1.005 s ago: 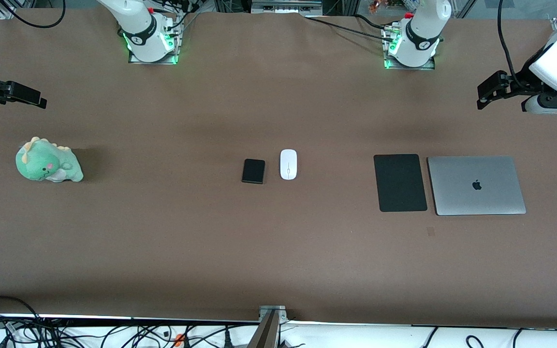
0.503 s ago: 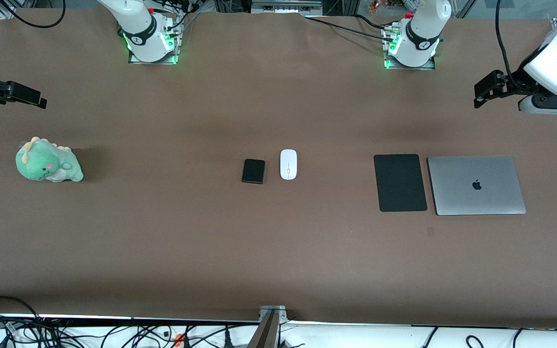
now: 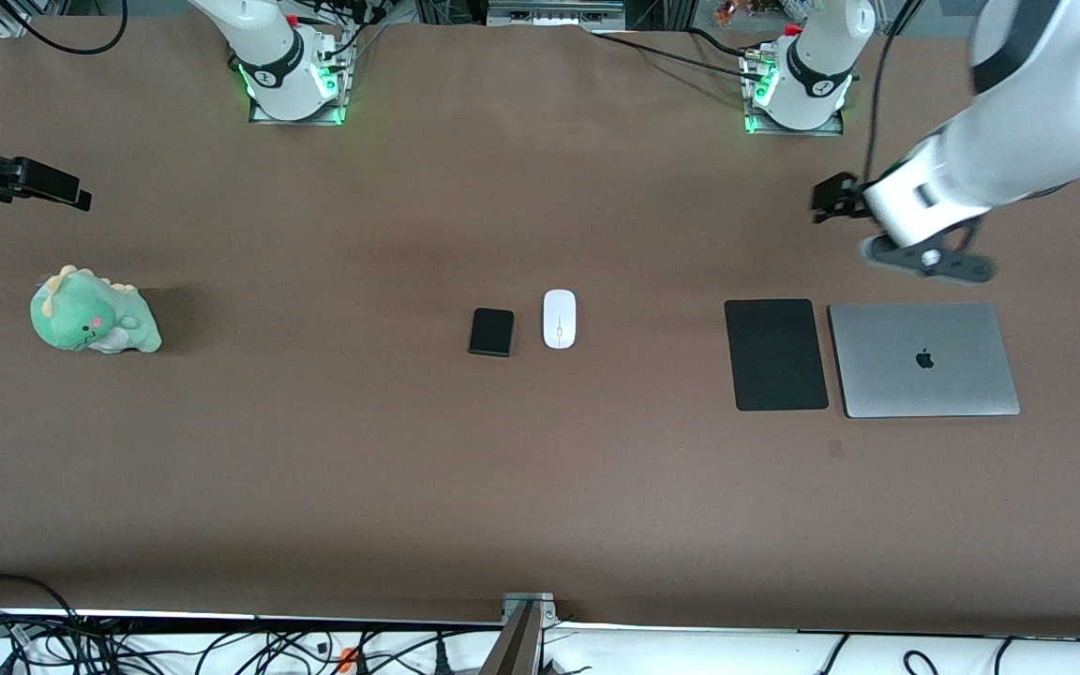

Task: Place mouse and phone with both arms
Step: 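Reach the left gripper over the white mouse while the right gripper moves out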

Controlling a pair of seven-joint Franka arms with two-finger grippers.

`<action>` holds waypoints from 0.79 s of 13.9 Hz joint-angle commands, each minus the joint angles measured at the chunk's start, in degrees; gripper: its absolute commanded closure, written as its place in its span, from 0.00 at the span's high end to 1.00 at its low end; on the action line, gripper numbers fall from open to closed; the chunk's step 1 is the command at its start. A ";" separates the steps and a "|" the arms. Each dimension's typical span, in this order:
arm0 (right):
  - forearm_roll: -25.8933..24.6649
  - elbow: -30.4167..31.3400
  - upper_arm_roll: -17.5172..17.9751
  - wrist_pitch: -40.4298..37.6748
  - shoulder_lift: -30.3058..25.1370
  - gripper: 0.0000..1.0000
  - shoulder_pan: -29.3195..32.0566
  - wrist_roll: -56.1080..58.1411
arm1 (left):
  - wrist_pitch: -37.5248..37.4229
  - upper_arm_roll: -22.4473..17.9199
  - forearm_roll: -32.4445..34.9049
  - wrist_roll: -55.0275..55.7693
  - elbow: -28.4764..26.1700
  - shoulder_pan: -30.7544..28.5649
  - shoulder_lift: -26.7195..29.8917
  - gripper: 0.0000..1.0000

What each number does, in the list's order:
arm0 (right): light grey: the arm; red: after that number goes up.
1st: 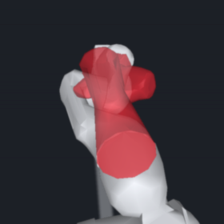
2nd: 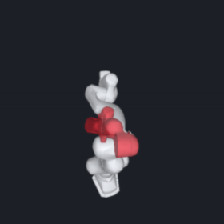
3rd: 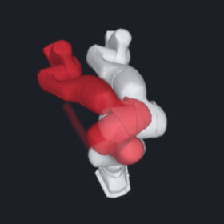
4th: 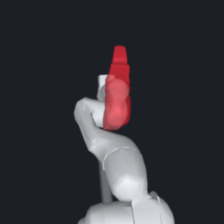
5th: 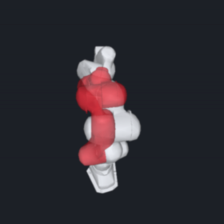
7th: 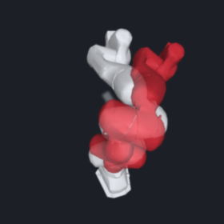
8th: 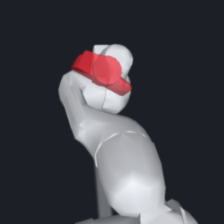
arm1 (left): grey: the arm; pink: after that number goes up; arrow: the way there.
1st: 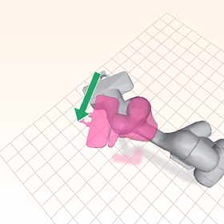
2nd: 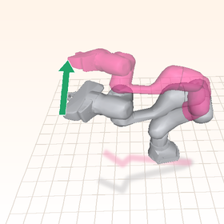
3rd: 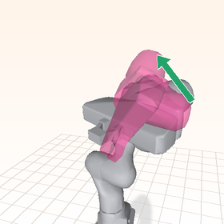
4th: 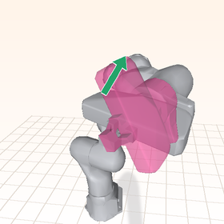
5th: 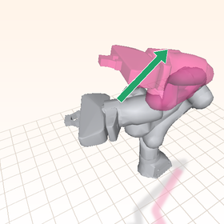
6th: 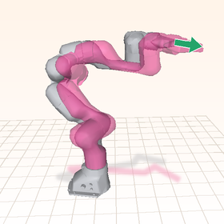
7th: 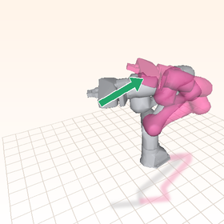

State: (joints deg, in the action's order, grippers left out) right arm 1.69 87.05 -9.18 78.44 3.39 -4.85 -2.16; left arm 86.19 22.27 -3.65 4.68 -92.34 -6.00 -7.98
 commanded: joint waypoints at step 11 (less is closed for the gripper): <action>9.73 2.42 4.78 9.97 8.55 1.00 -1.56 -1.35 | 35.68 6.21 12.77 38.80 -0.46 19.17 -26.72 1.00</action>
State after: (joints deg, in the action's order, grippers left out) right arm 9.89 88.95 -5.29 85.67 10.32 -6.23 -2.42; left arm 117.66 28.59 5.80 39.35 -93.35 11.32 -31.54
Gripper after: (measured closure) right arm 0.000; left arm 0.000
